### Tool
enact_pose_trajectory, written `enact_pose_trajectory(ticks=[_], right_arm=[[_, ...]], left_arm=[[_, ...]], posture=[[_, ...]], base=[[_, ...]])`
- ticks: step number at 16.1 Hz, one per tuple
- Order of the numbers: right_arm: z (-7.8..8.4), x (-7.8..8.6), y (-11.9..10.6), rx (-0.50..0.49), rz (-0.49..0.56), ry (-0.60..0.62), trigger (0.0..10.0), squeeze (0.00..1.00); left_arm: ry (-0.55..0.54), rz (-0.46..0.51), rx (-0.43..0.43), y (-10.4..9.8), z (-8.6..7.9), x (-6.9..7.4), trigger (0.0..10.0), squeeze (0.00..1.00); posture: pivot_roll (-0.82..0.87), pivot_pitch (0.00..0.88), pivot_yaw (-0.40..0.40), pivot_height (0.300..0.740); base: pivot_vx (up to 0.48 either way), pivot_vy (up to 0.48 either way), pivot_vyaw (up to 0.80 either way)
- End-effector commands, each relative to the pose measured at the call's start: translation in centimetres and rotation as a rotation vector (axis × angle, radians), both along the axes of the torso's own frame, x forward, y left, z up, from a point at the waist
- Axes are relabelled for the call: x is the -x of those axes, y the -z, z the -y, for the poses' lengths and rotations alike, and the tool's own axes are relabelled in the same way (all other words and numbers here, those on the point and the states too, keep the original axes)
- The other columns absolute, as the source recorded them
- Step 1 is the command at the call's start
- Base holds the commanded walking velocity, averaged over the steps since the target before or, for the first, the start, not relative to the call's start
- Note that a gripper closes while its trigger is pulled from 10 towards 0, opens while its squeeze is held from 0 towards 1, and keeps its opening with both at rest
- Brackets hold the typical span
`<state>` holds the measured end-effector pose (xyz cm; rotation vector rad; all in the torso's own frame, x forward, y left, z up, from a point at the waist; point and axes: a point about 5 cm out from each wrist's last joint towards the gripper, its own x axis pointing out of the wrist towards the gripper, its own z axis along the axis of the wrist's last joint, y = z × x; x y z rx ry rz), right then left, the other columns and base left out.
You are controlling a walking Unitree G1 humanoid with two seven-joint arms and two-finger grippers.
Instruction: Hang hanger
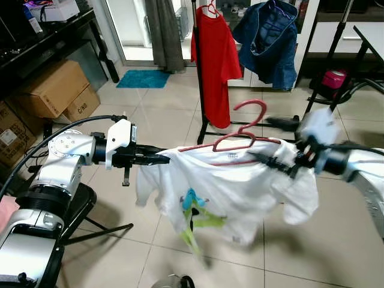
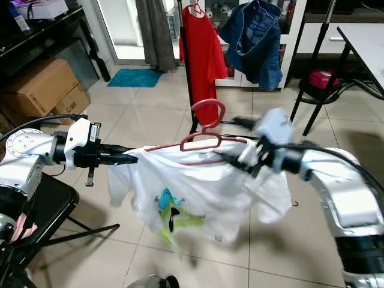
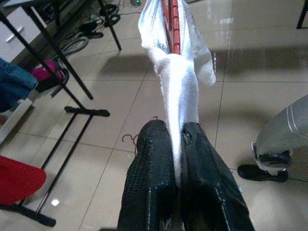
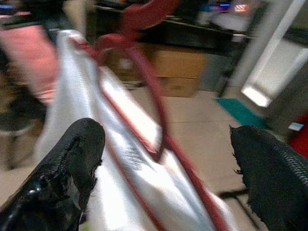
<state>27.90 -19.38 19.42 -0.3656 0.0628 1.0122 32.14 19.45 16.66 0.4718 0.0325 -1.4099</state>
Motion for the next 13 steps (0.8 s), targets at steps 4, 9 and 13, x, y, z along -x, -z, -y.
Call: enact_pose_trajectory(ticks=[4,9,13], right_arm=[[-1.2,0.6,0.2,0.026,-0.076,-0.192,0.0,0.0],[-1.3,0.8,-0.1,0.046,-0.093,-0.253,0.0,0.0],[-1.7,0.6,-0.3,0.039,-0.082,-0.246,0.0,0.0]], left_arm=[[-0.051,0.041,0.029,-1.0,-0.8,-0.4,0.0,0.0],[-0.092,0.034,0.01,-0.9,-1.4,-0.6,0.0,0.0],[-0.098,0.037,0.007,-0.9,-1.5,-0.6,0.0,0.0]], posture=[[-0.16,0.0,0.167,0.74],[-0.16,0.0,0.168,0.74],[-0.16,0.0,0.169,0.74]], base=[[0.0,0.0,0.0],[0.0,0.0,0.0],[0.0,0.0,0.0]])
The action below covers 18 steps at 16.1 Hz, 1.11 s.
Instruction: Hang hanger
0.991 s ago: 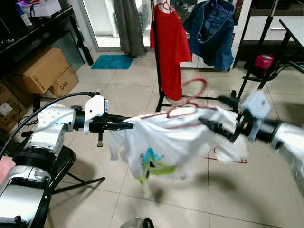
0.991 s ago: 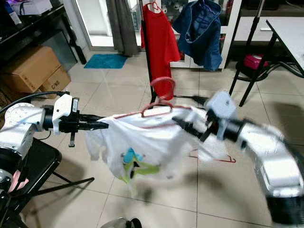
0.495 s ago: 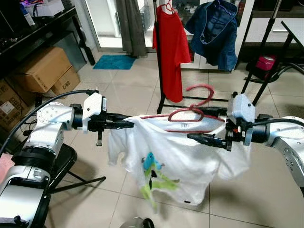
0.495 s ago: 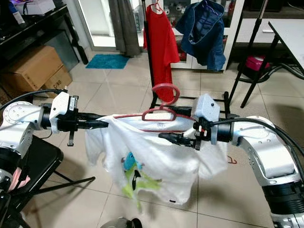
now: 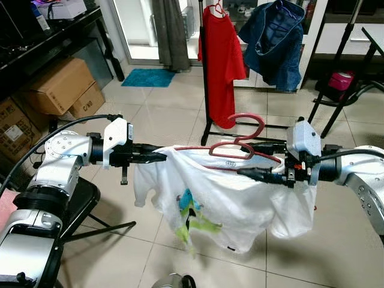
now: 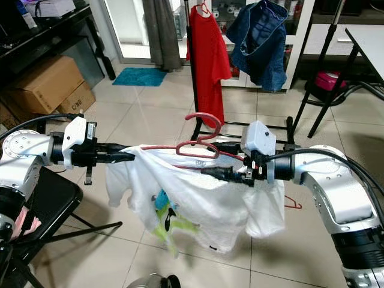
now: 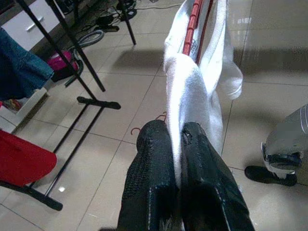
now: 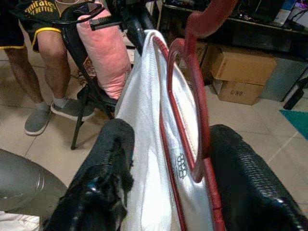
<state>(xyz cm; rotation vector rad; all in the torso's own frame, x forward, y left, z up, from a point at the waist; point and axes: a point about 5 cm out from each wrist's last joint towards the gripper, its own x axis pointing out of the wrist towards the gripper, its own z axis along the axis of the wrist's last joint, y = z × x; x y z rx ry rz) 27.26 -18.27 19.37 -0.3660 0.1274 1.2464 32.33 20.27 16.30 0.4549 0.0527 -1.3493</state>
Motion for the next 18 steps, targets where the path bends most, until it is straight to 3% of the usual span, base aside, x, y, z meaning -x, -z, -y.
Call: enact_pose_trajectory(ticks=[1,12,17,18], right_arm=[[-0.7,0.0,-0.4,0.001,0.007,-0.028,0.0,0.0],[-2.0,-0.5,0.3,0.101,-0.03,-0.011,0.0,0.0],[-1.9,-0.6,0.1,0.085,-0.036,-0.011,0.0,0.0],[-2.0,-0.6,0.2,0.093,-0.036,-0.01,0.0,0.0]], left_arm=[[-0.035,0.049,-0.002,-1.2,-0.7,-0.4,0.0,0.0],[-0.006,0.089,-0.03,-2.0,-0.2,-0.7,0.0,0.0],[-0.067,0.158,-0.037,-2.4,-0.6,-1.1,0.0,0.0],[-0.094,0.189,-0.037,-2.5,-0.6,-1.3,9.3,0.0]], posture=[[-0.16,0.0,0.169,0.74],[-0.15,0.0,0.169,0.74],[-0.15,0.0,0.164,0.74],[-0.15,0.0,0.164,0.74]], base=[[0.0,0.0,0.0],[0.0,0.0,0.0],[0.0,0.0,0.0],[0.0,0.0,0.0]])
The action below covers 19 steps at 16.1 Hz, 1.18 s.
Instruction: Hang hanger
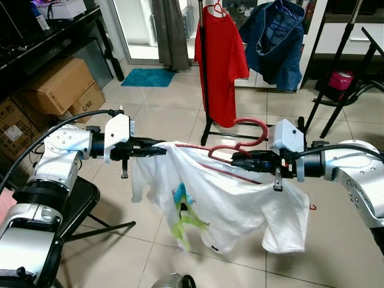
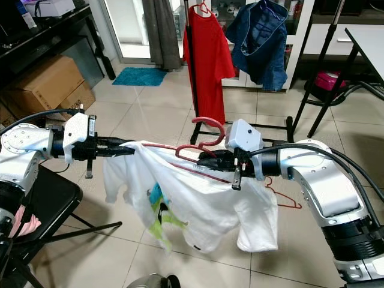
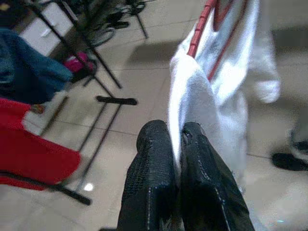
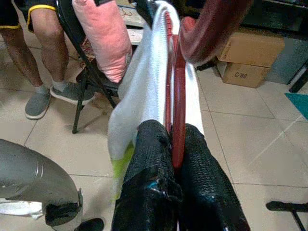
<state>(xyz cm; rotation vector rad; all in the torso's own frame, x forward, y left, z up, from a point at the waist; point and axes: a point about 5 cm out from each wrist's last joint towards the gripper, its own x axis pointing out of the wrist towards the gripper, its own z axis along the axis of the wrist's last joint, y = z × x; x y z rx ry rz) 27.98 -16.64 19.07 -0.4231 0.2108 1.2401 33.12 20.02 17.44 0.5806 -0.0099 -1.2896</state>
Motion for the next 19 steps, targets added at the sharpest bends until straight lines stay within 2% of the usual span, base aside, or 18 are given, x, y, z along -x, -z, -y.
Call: enact_pose_trajectory(ticks=[1,2,3,6,12,13,15,17,18,19], right_arm=[[-0.4,0.1,-0.1,0.002,-0.008,-0.02,0.0,0.0],[-0.4,0.1,-0.1,0.002,-0.005,-0.019,0.0,0.0],[-0.1,0.2,0.0,0.012,-0.005,-0.01,0.0,0.0],[0.4,0.2,0.2,0.022,-0.011,0.009,0.0,0.0],[1.3,-0.3,1.0,0.056,-0.011,0.095,0.0,0.0],[1.4,-0.5,1.1,0.054,-0.007,0.124,0.0,0.0],[2.4,-1.3,1.6,0.029,0.025,0.29,0.0,0.0],[2.7,-1.5,2.4,0.001,0.041,0.409,0.0,0.0],[2.9,-1.4,3.6,-0.046,0.036,0.558,0.0,0.0],[2.9,-1.1,4.7,-0.094,0.036,0.69,0.0,0.0]], left_arm=[[-0.057,0.036,0.039,-1.3,-0.7,-0.5,10.0,0.0],[-0.027,-0.018,0.062,-1.2,-0.6,-0.4,10.0,0.0],[0.0,-0.045,0.084,-1.2,-0.4,-0.2,10.0,1.0],[0.026,-0.062,0.091,-1.2,-0.3,0.0,10.0,1.0],[0.092,-0.097,0.014,-1.0,0.0,0.6,10.0,1.0],[0.064,-0.077,0.055,-1.2,0.3,0.3,10.0,1.0],[-0.13,-0.026,0.216,-2.3,0.8,-1.3,10.0,1.0],[-0.193,-0.075,0.241,-1.5,1.3,-1.4,10.0,1.0],[-0.188,-0.116,0.251,-0.1,2.4,-0.4,10.0,0.9],[-0.234,-0.126,0.305,0.9,3.3,0.2,10.0,0.7]], posture=[[-0.15,0.0,0.164,0.74],[-0.15,0.0,0.164,0.74],[-0.16,0.0,0.166,0.74],[-0.16,0.0,0.167,0.74],[-0.16,0.0,0.169,0.74],[-0.16,0.0,0.169,0.74],[-0.16,0.0,0.169,0.74],[-0.16,0.0,0.173,0.74],[-0.16,0.0,0.181,0.74],[-0.16,0.0,0.183,0.74]], base=[[0.0,0.0,0.0],[0.0,0.0,0.0],[0.0,0.0,0.0],[0.0,0.0,0.0],[0.0,0.0,0.0],[0.0,0.0,0.0],[0.0,0.0,0.0],[0.0,0.0,0.0],[0.0,0.0,0.0],[0.0,0.0,0.0]])
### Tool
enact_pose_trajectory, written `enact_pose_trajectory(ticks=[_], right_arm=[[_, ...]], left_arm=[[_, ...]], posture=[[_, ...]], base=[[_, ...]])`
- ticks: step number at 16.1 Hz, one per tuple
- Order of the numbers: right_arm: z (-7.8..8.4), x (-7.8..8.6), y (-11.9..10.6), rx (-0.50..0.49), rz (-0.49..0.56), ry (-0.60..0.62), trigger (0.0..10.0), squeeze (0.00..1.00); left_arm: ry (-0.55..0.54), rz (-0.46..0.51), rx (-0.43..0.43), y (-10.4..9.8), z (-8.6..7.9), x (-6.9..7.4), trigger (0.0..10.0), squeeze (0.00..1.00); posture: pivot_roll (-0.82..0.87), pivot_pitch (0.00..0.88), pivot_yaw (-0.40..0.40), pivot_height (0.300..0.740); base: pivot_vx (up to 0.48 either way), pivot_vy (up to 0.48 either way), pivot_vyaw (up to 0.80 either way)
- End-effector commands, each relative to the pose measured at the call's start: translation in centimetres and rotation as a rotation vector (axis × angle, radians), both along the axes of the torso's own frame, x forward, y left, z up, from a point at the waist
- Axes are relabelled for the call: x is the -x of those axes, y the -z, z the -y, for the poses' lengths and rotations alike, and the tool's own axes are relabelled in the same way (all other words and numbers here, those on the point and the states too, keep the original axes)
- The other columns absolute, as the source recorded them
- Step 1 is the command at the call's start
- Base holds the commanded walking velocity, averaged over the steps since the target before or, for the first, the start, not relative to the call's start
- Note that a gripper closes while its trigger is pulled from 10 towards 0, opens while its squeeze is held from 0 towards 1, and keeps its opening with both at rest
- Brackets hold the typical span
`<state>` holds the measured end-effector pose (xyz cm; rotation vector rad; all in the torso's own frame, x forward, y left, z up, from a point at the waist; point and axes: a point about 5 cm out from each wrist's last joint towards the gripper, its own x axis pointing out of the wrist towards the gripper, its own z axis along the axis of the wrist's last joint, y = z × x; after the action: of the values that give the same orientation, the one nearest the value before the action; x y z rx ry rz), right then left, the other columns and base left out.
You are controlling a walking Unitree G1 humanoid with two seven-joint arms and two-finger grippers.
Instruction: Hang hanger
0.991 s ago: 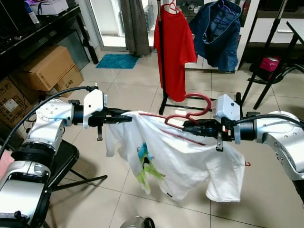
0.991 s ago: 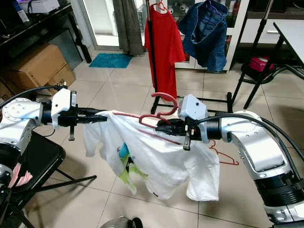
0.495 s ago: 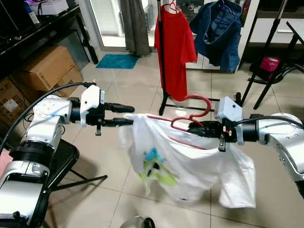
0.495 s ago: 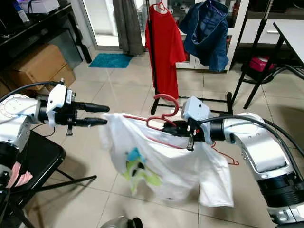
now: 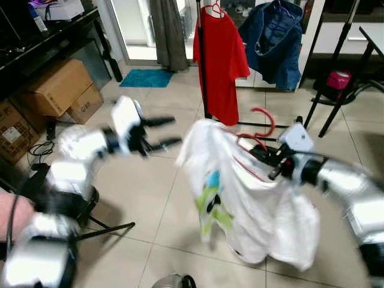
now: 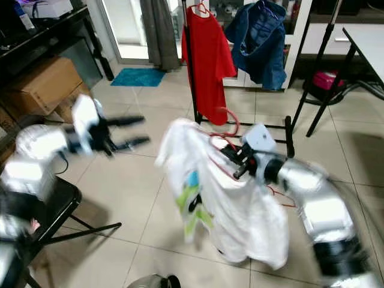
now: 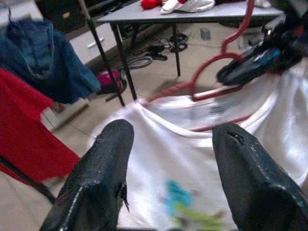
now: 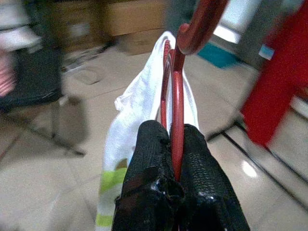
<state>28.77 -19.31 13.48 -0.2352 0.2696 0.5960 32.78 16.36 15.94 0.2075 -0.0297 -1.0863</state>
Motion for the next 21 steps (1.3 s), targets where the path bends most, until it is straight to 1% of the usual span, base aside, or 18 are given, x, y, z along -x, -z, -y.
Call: enact_pose_trajectory(ticks=[1,2,3,4,5,6,7,8,9,10,11,12,14,15,16,18,19,21], right_arm=[[-0.1,0.0,-0.3,-0.022,0.034,0.085,0.0,0.0],[-0.4,0.6,0.7,-0.084,0.04,0.195,0.0,0.0],[-0.6,1.5,1.6,-0.152,0.054,0.323,0.0,0.0],[-0.6,2.3,2.3,-0.196,0.072,0.432,0.0,0.0],[-0.6,3.2,2.8,-0.213,0.088,0.522,0.0,0.0],[-0.6,3.7,3.1,-0.212,0.075,0.56,0.0,0.0],[-0.5,3.8,3.3,-0.193,0.069,0.578,0.0,0.0],[-0.3,4.0,3.4,-0.154,0.071,0.608,10.0,0.0],[-0.4,4.1,3.3,-0.15,0.069,0.61,10.0,0.0],[-1.0,4.6,3.3,-0.197,0.051,0.581,10.0,0.0],[-1.1,5.1,3.7,-0.198,0.02,0.603,10.0,0.0],[-1.2,5.3,4.1,-0.197,-0.004,0.63,10.0,0.0],[-1.7,4.9,3.7,-0.254,0.015,0.627,10.0,0.0],[-1.7,4.8,3.7,-0.264,0.017,0.64,10.0,0.0],[-1.8,4.6,3.6,-0.309,0.017,0.658,10.0,0.0],[-2.1,4.3,3.2,-0.333,0.041,0.669,10.0,0.0],[-2.4,4.2,3.0,-0.348,0.046,0.659,10.0,0.0],[-3.1,4.4,3.0,-0.382,0.012,0.6,10.0,0.0]], left_arm=[[-0.066,0.008,0.035,-0.2,0.0,0.0,10.0,0.27],[-0.177,0.0,0.109,0.4,0.3,-0.1,10.0,0.0],[-0.304,-0.022,0.156,1.5,0.3,0.1,10.0,0.0],[-0.393,-0.052,0.13,2.9,0.2,0.4,10.0,0.0],[-0.442,-0.024,0.078,3.6,0.4,1.1,10.0,0.0],[-0.504,-0.029,0.075,3.8,0.5,1.4,10.0,0.0],[-0.533,-0.026,0.076,3.7,0.5,1.4,10.0,0.0],[-0.567,-0.067,0.126,3.9,0.8,1.5,10.0,0.0],[-0.576,-0.078,0.147,4.2,1.1,1.7,10.0,0.0],[-0.555,-0.061,0.105,4.5,1.7,2.1,10.0,0.0],[-0.533,-0.045,0.075,4.6,2.1,2.4,10.0,0.0],[-0.532,-0.043,0.067,4.5,2.2,2.7,10.0,0.0],[-0.565,-0.051,0.077,4.2,2.1,2.9,10.0,0.0],[-0.573,-0.052,0.078,4.1,2.1,2.8,10.0,0.0],[-0.591,-0.057,0.085,4.0,2.1,2.7,10.0,0.0],[-0.594,-0.06,0.086,3.8,2.3,2.5,10.0,0.0],[-0.577,-0.062,0.07,3.9,2.6,2.5,10.0,0.0],[-0.573,-0.079,0.068,4.0,2.8,2.6,10.0,0.0]], posture=[[-0.16,0.0,0.184,0.74],[-0.15,0.0,0.184,0.74],[-0.15,0.0,0.181,0.74],[-0.16,0.0,0.18,0.74],[-0.16,0.003,0.184,0.74],[-0.17,0.009,0.188,0.74],[-0.18,0.015,0.195,0.74],[-0.19,0.016,0.198,0.74],[-0.19,0.019,0.198,0.74],[-0.19,0.017,0.184,0.74],[-0.18,0.016,0.17,0.74],[-0.17,0.016,0.157,0.74],[-0.17,0.016,0.157,0.74],[-0.17,0.018,0.144,0.74],[-0.17,0.016,0.142,0.74],[-0.16,0.017,0.143,0.74],[-0.17,0.017,0.146,0.74],[-0.17,0.021,0.156,0.74]], base=[[0.0,0.0,0.0],[0.0,0.0,0.0],[0.0,0.0,0.0],[0.0,0.0,0.0],[0.0,0.0,0.0],[0.0,0.0,0.0],[0.0,0.0,0.0],[0.0,0.0,0.0],[0.0,0.0,0.0],[0.0,0.0,0.0],[0.0,0.0,0.0],[0.285,0.0,0.0],[0.33,0.0,0.0],[0.341,0.0,0.0],[0.349,0.0,0.0],[0.349,0.0,0.0],[0.352,0.0,0.0],[0.349,0.0,0.0]])
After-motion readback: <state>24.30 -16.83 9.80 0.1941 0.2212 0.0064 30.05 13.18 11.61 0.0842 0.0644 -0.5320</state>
